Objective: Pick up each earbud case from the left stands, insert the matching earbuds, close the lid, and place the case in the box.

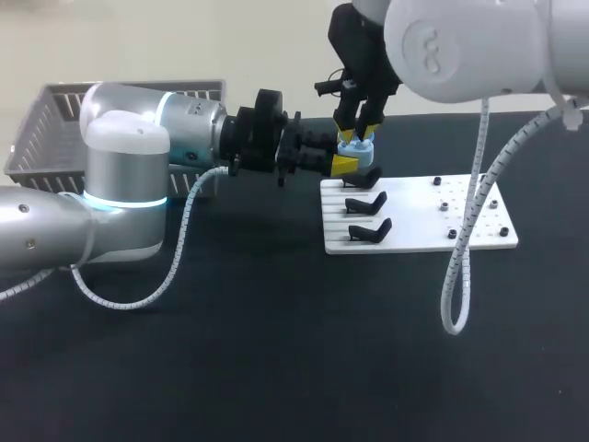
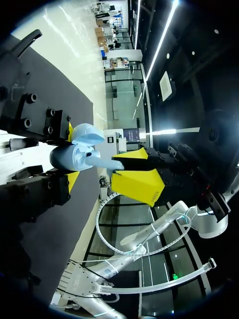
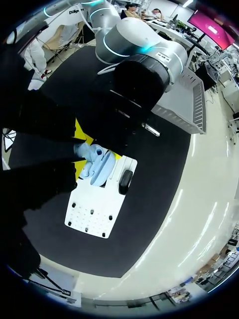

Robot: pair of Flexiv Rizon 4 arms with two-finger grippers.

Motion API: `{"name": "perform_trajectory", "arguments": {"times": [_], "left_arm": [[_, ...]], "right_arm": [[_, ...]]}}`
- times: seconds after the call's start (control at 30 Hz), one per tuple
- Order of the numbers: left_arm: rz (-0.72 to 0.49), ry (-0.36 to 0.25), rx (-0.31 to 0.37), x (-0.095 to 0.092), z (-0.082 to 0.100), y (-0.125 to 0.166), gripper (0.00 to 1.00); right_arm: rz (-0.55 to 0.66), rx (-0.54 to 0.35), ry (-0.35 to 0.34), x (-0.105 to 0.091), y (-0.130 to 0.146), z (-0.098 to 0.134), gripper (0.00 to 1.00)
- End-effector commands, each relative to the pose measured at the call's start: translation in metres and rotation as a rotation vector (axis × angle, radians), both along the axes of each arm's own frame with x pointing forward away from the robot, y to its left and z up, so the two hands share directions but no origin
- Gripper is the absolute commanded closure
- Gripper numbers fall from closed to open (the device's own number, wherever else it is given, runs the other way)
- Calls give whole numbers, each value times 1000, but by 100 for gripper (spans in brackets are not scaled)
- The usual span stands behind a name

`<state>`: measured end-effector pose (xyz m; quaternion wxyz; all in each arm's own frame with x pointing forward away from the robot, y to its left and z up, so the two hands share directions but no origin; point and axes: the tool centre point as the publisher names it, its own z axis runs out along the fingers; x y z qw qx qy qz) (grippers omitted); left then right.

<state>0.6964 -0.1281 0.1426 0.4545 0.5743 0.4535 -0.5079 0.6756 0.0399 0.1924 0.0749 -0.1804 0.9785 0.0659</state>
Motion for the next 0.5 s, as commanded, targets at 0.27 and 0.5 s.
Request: {"name": "perform_trajectory", "arguments": {"times": [0.27, 0.5], "left_arm": [[2, -2, -3, 0, -1, 0, 100], [2, -2, -3, 0, -1, 0, 100]], "right_arm": [[0, -14, 3, 7, 2, -4, 100], [-7, -19, 0, 9, 0, -5, 100]]}}
